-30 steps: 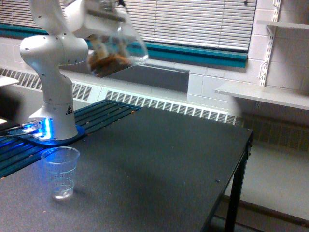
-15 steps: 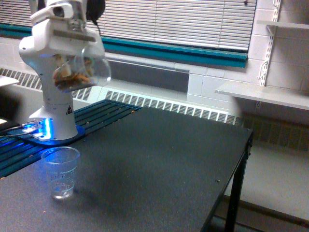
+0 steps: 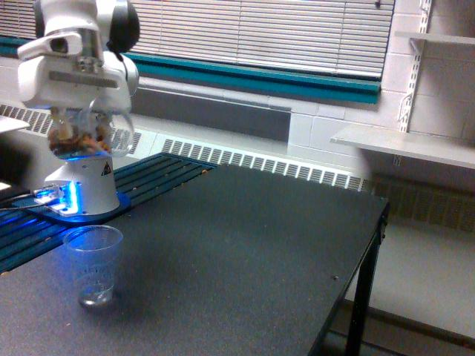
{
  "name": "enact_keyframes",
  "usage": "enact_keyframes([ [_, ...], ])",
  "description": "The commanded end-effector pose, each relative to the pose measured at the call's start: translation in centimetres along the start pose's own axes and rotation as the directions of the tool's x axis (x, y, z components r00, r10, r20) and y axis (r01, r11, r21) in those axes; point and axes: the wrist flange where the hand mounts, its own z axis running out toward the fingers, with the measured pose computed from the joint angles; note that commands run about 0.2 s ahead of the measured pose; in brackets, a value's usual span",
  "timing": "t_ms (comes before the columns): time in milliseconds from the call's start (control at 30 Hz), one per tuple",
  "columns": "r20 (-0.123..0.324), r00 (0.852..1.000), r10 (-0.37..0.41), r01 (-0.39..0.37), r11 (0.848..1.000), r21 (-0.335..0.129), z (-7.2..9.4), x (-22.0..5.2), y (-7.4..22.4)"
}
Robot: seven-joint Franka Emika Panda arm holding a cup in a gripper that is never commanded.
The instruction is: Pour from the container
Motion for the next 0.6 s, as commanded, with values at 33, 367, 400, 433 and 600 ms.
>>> enact_keyframes([
  [33, 0.001, 1.0, 0.013, -0.013, 0.999, -0.03, -0.1, -1.4, 2.1],
  [367, 0.033, 0.999, -0.001, 0.004, 0.998, -0.066, 0.7, -3.4, 3.4],
  [400, 0.033, 0.999, -0.003, 0.005, 0.997, -0.071, 0.8, -3.6, 3.5],
  [433, 0.033, 0.999, -0.008, 0.01, 0.997, -0.076, 0.8, -3.7, 3.6],
  [600, 0.046, 0.999, -0.019, 0.023, 0.995, -0.095, 1.2, -4.0, 3.8],
])
